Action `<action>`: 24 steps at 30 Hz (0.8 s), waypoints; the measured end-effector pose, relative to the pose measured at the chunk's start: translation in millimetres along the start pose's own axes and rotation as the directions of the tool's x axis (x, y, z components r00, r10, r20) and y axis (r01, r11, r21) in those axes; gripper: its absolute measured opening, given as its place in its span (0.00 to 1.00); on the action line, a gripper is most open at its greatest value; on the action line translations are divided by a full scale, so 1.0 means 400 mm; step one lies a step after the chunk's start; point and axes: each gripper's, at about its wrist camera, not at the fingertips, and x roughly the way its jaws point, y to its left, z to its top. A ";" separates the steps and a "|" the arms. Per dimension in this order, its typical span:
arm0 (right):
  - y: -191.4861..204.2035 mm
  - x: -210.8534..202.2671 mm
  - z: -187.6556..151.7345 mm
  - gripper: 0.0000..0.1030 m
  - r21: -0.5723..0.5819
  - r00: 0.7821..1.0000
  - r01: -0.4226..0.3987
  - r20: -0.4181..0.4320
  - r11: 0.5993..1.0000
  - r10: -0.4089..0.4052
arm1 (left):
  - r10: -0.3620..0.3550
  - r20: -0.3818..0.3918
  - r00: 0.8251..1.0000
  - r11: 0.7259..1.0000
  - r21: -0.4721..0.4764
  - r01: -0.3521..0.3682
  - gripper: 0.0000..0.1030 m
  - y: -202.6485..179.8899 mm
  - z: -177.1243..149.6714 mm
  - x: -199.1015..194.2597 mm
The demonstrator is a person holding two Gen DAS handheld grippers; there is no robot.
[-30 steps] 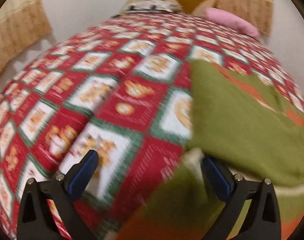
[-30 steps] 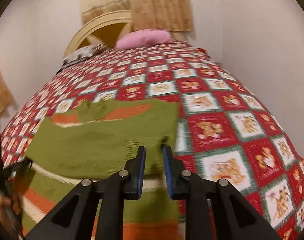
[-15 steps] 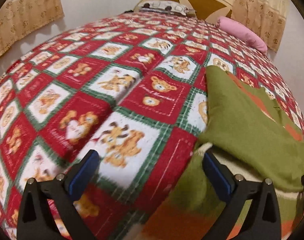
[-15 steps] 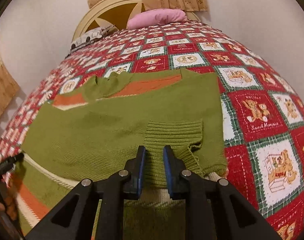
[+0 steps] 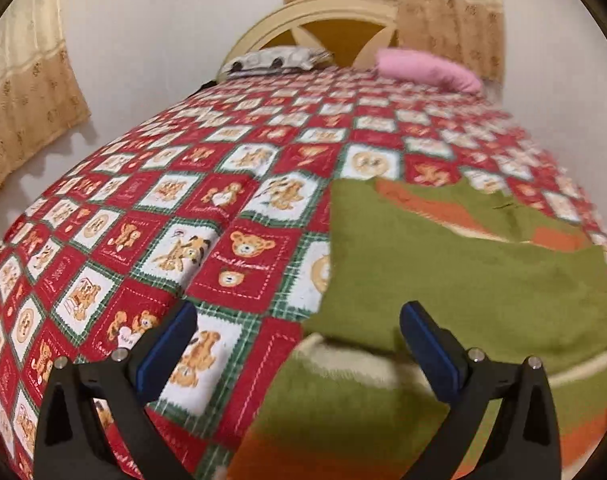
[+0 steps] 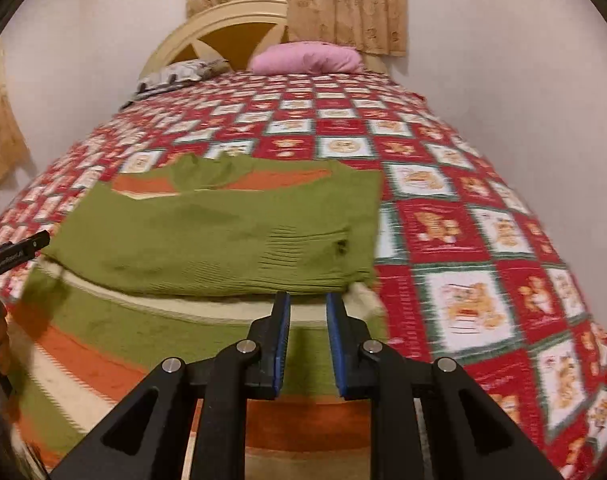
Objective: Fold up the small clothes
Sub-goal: 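Move both tools to the ribbed hem of the sweater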
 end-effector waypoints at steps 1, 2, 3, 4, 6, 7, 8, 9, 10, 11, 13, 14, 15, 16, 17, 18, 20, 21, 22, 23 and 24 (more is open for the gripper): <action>-0.012 0.000 0.002 0.19 0.017 1.000 -0.010 0.001 1.000 0.010 | 0.024 -0.018 1.000 1.000 -0.003 -0.024 1.00 -0.001 -0.001 0.018; -0.023 0.002 0.008 0.19 0.037 1.000 -0.027 0.003 0.999 0.027 | 0.065 -0.052 0.997 0.998 -0.004 -0.065 1.00 0.001 0.002 0.053; -0.028 0.005 0.014 0.19 0.043 0.999 -0.034 0.003 0.998 0.034 | 0.079 -0.083 0.993 0.997 -0.006 -0.080 1.00 0.002 -0.004 0.064; -0.028 0.011 0.024 0.19 0.040 1.000 -0.031 0.007 0.999 0.031 | 0.060 -0.129 0.990 0.998 -0.025 -0.064 1.00 0.013 -0.006 0.085; -0.018 0.036 0.042 0.19 0.015 1.000 -0.016 0.013 1.000 0.015 | 0.023 -0.147 0.989 0.997 -0.075 -0.034 1.00 0.035 -0.012 0.096; -0.013 0.052 0.046 0.19 0.007 1.000 -0.016 0.005 1.000 0.016 | 0.022 -0.145 0.989 0.997 -0.076 -0.033 1.00 0.036 -0.014 0.096; -0.007 0.084 0.050 0.19 0.003 0.999 -0.027 -0.022 1.000 0.027 | 0.023 -0.141 0.990 0.997 -0.072 -0.034 1.00 0.036 -0.018 0.098; -0.005 0.118 0.050 0.19 0.005 0.998 -0.038 -0.053 0.999 0.039 | 0.023 -0.138 0.990 0.997 -0.073 -0.033 1.00 0.034 -0.021 0.098; 0.001 0.149 0.047 0.19 0.001 0.995 -0.034 -0.089 0.999 0.034 | 0.019 -0.138 0.990 0.997 -0.076 -0.030 1.00 0.034 -0.022 0.098; 0.005 0.172 0.044 0.19 -0.004 0.994 -0.024 -0.107 1.000 0.023 | 0.011 -0.138 0.990 0.996 -0.083 -0.023 1.00 0.036 -0.023 0.101; 0.000 0.172 0.056 0.19 0.012 0.994 -0.027 -0.109 1.000 0.028 | -0.011 -0.148 0.989 0.995 -0.102 -0.004 1.00 0.042 -0.023 0.109; -0.006 0.168 0.058 0.19 0.025 0.993 -0.034 -0.115 0.999 0.036 | -0.028 -0.155 0.988 0.993 -0.115 0.010 1.00 0.049 -0.021 0.113; -0.012 0.158 0.057 0.19 0.038 0.993 -0.039 -0.114 0.999 0.043 | -0.046 -0.161 0.986 0.991 -0.129 0.025 1.00 0.054 -0.021 0.116; -0.022 0.133 0.051 0.19 0.058 0.993 -0.049 -0.102 0.997 0.055 | -0.065 -0.160 0.985 0.989 -0.143 0.042 1.00 0.059 -0.021 0.114; -0.028 0.106 0.043 0.19 0.067 0.994 -0.059 -0.087 0.996 0.065 | -0.083 -0.156 0.984 0.987 -0.149 0.059 1.00 0.063 -0.023 0.107; -0.034 0.074 0.033 0.19 0.070 0.995 -0.068 -0.069 0.995 0.073 | -0.124 -0.149 0.981 0.983 -0.151 0.101 1.00 0.072 -0.027 0.092; -0.051 -0.002 0.003 0.23 0.048 0.997 -0.069 -0.026 0.996 0.071 | -0.191 -0.126 0.973 0.976 -0.126 0.176 0.99 0.086 -0.036 0.056; -0.061 -0.036 -0.015 0.32 0.035 0.998 -0.062 -0.008 0.997 0.063 | -0.210 -0.103 0.972 0.975 -0.096 0.200 0.99 0.098 -0.047 0.022; -0.071 -0.071 -0.032 0.37 0.025 0.999 -0.054 0.007 0.998 0.054 | -0.215 -0.085 0.973 0.975 -0.075 0.209 0.99 0.108 -0.058 -0.004; -0.085 -0.111 -0.058 0.44 0.021 0.999 -0.045 0.020 0.999 0.045 | -0.230 -0.066 0.971 0.973 -0.053 0.227 0.99 0.123 -0.072 -0.034; -0.098 -0.137 -0.076 0.45 0.019 0.999 -0.043 0.027 0.999 0.043 | -0.256 -0.047 0.966 0.967 -0.025 0.255 0.99 0.142 -0.093 -0.072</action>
